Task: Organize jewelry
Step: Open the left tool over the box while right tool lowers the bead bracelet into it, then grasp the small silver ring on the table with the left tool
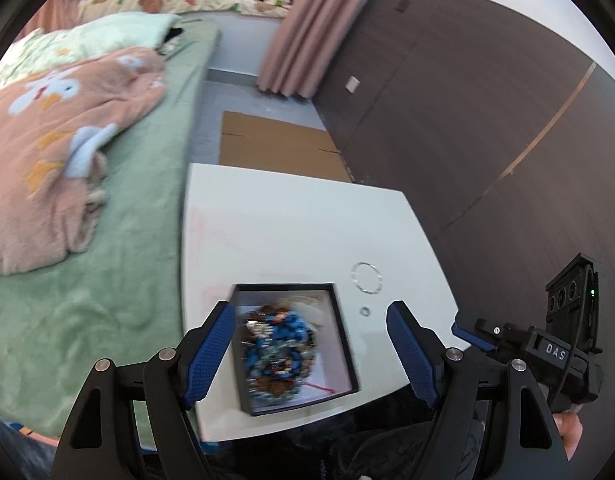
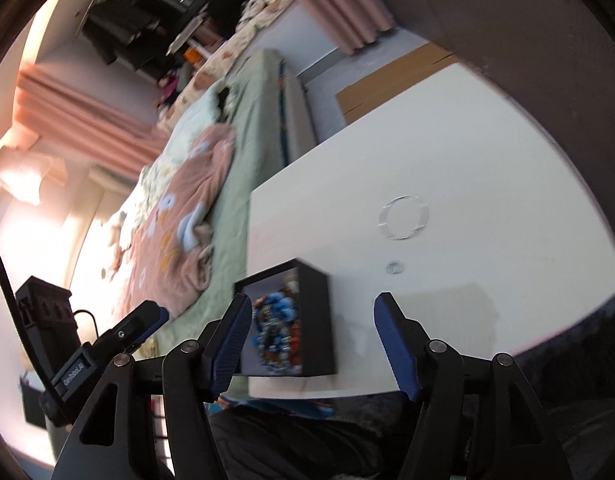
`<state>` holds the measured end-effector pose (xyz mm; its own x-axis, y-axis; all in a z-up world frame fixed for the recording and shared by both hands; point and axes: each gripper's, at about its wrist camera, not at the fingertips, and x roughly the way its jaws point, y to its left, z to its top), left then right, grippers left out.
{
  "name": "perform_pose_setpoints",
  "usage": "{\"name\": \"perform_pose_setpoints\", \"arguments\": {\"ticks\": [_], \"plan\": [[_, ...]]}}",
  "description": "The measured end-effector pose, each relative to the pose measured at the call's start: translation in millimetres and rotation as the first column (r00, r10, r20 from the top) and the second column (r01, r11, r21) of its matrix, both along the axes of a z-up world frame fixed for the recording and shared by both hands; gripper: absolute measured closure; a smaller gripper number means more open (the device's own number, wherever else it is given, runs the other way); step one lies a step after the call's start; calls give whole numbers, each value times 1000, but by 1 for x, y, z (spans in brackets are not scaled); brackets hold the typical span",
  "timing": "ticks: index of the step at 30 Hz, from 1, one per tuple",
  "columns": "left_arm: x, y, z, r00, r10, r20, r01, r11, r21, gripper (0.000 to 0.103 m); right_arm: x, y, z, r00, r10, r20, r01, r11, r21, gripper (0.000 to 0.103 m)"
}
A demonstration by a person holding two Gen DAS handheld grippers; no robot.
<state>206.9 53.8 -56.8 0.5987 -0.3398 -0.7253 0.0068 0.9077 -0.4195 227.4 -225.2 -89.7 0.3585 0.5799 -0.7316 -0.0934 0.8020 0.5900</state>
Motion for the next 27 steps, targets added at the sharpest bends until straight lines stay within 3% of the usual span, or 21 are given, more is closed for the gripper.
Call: {"name": "perform_pose_setpoints", "arguments": {"ticks": [6, 11, 18, 27], "plan": [[13, -39, 6, 995, -94, 25, 93, 995, 37, 26, 2, -42, 1, 997, -79, 1, 79, 997, 17, 39], [30, -70, -1, 986, -167, -12, 168, 984, 59, 46, 3, -59, -3, 994, -110, -1, 110, 994, 24, 39], [49, -106, -29, 969, -231, -92, 237, 969, 71, 59, 6, -78, -13, 990, -138, -18, 138, 990, 10, 39], [76, -140, -71, 947, -252, -197, 277, 954, 113, 69, 8, -108, -26, 983, -180, -34, 179, 984, -15, 39]]}}
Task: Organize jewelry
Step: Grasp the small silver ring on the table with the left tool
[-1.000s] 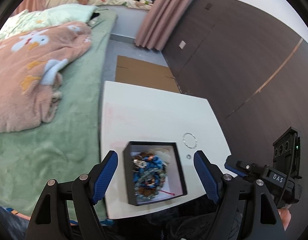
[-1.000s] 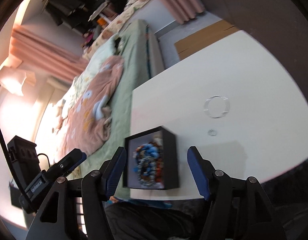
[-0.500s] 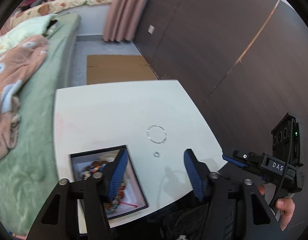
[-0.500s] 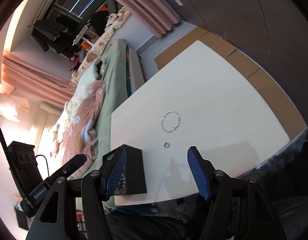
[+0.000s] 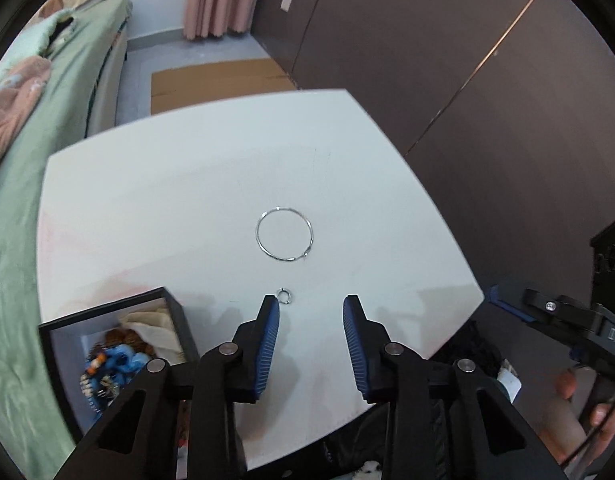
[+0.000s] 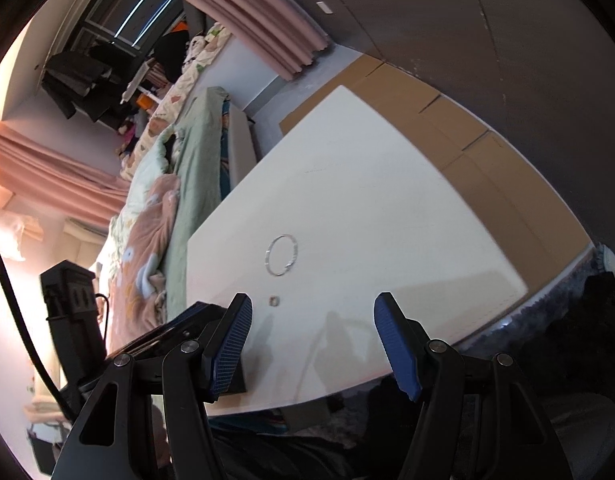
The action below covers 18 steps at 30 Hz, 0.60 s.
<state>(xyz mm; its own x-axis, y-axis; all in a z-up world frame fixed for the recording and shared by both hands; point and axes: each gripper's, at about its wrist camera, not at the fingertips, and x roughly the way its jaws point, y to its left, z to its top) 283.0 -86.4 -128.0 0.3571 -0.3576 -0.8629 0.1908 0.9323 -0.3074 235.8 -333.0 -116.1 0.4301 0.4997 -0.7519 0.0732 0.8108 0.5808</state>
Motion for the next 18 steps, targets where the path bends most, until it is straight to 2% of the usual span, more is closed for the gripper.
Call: {"name": "perform_pose_setpoints", "arguments": {"ticks": [13, 14, 15, 18], "plan": [[20, -25, -44, 999, -16, -39, 22, 986, 166, 71, 9, -19, -24, 999, -15, -39, 14, 1000, -23, 39], [20, -27, -48, 999, -24, -38, 31, 982, 188, 79, 10, -18, -25, 999, -15, -41, 14, 1000, -25, 39], [20, -28, -51, 999, -26, -45, 34, 980, 194, 82, 12, -18, -25, 999, -15, -43, 14, 1000, -27, 39], [16, -28, -51, 1000, -22, 0, 22, 976, 217, 90, 15, -14, -26, 999, -8, -43, 6, 999, -37, 39]]}}
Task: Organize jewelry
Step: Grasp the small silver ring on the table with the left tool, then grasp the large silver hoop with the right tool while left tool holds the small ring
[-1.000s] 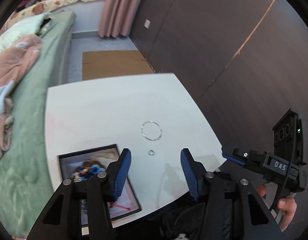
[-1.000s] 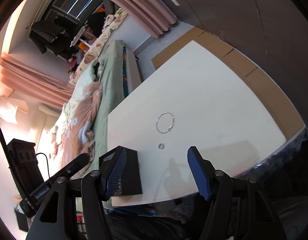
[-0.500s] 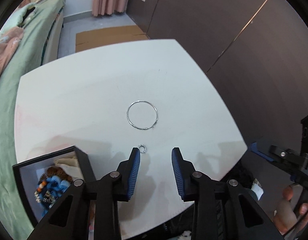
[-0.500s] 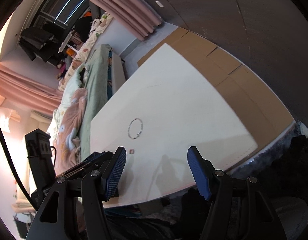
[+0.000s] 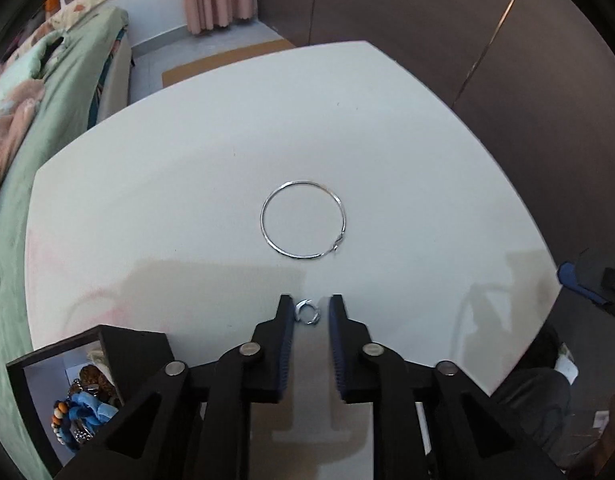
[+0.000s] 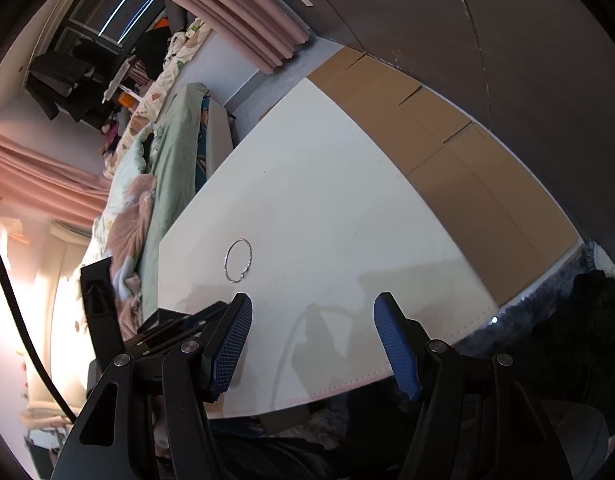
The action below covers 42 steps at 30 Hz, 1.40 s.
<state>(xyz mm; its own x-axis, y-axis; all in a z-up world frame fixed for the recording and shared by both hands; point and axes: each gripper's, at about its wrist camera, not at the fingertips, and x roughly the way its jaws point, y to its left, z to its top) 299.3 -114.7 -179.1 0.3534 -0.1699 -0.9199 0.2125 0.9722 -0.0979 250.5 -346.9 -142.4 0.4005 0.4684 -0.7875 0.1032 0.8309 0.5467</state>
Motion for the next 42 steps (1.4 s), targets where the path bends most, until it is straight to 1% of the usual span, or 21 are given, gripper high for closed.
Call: {"name": "perform_pose_setpoints", "arguments": {"ticks": [2, 4, 11, 14, 17, 20, 22, 23, 26, 28, 31, 34, 37, 40, 42], "plan": [[-2, -1, 1, 1000, -14, 3, 14, 1000, 11, 90, 3, 4, -1, 1000, 9, -3, -9, 1000, 1, 39], [-3, 1, 5, 1000, -24, -5, 24, 1000, -19, 90, 7, 10, -1, 1000, 18, -6, -18, 1000, 1, 39], [-5, 29, 38, 998, 28, 51, -23, 996, -83, 90, 24, 36, -4, 998, 68, -14, -68, 998, 3, 39], [-5, 44, 52, 996, 51, 70, -42, 992, -118, 90, 33, 52, -9, 994, 103, -25, -103, 995, -16, 39], [-3, 55, 61, 993, 77, 87, -64, 989, -136, 90, 43, 67, -15, 990, 137, -44, -137, 990, -19, 39], [-4, 69, 68, 989, 105, 99, -89, 983, -159, 90, 52, 81, -21, 986, 152, -70, -153, 988, -18, 44], [-5, 77, 72, 987, 120, 109, -100, 980, -173, 90, 56, 88, -25, 984, 157, -83, -159, 987, -19, 53], [-6, 81, 74, 986, 125, 113, -103, 978, -181, 90, 59, 93, -28, 983, 155, -95, -159, 987, -26, 55], [-10, 92, 81, 981, 144, 129, -115, 972, -206, 90, 64, 101, -37, 984, 130, -123, -138, 989, -54, 67], [-11, 98, 85, 979, 154, 137, -121, 968, -219, 90, 66, 103, -40, 984, 117, -131, -126, 990, -69, 69], [-15, 107, 88, 976, 162, 145, -125, 964, -234, 90, 68, 113, -43, 986, 102, -135, -115, 988, -99, 70], [-18, 118, 88, 974, 174, 149, -132, 958, -255, 90, 71, 125, -43, 987, 93, -132, -114, 981, -160, 74], [-19, 129, 85, 972, 191, 141, -148, 952, -270, 90, 77, 135, -41, 989, 79, -126, -107, 966, -237, 74], [-20, 140, 82, 969, 211, 131, -168, 945, -282, 90, 78, 148, -38, 990, 74, -121, -111, 936, -335, 74], [-22, 147, 81, 966, 223, 130, -178, 941, -288, 90, 78, 158, -36, 988, 83, -126, -128, 905, -407, 74]]}}
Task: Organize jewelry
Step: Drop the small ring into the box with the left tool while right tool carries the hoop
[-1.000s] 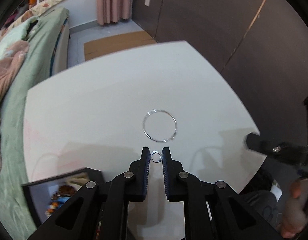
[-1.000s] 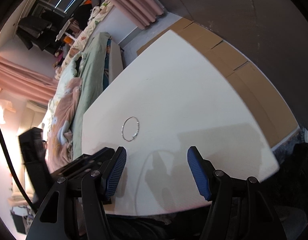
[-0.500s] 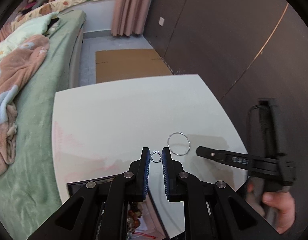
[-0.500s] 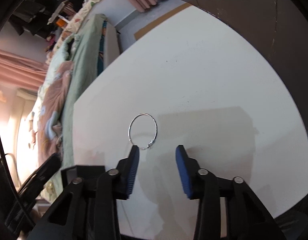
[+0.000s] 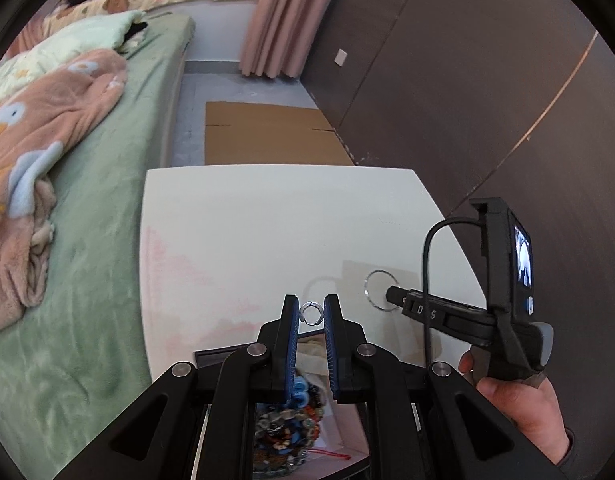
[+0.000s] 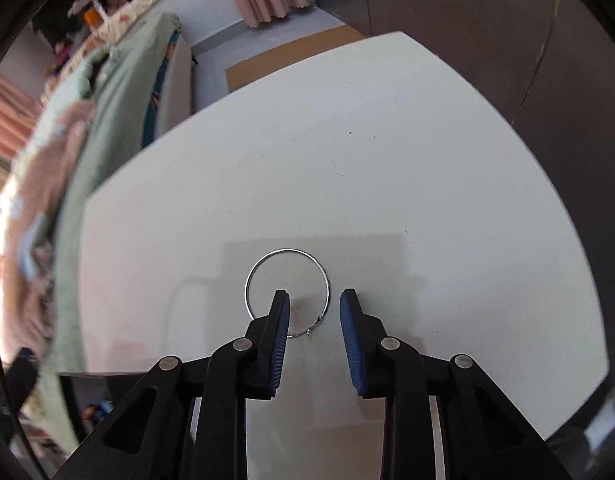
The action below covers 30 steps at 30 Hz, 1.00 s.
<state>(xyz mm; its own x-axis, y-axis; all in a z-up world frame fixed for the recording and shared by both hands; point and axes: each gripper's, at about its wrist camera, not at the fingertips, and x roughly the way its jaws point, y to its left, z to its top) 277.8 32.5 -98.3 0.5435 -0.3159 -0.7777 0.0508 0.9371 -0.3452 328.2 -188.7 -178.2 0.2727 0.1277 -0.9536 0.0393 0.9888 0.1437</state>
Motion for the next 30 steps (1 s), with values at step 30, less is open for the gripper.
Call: {"name": "perform_pose_setpoints", "arguments": {"ticks": [30], "plan": [[-47, -2, -6, 999, 34, -14, -35, 995, -88, 90, -71, -48, 76, 989, -31, 145, -7, 967, 255, 100]]}}
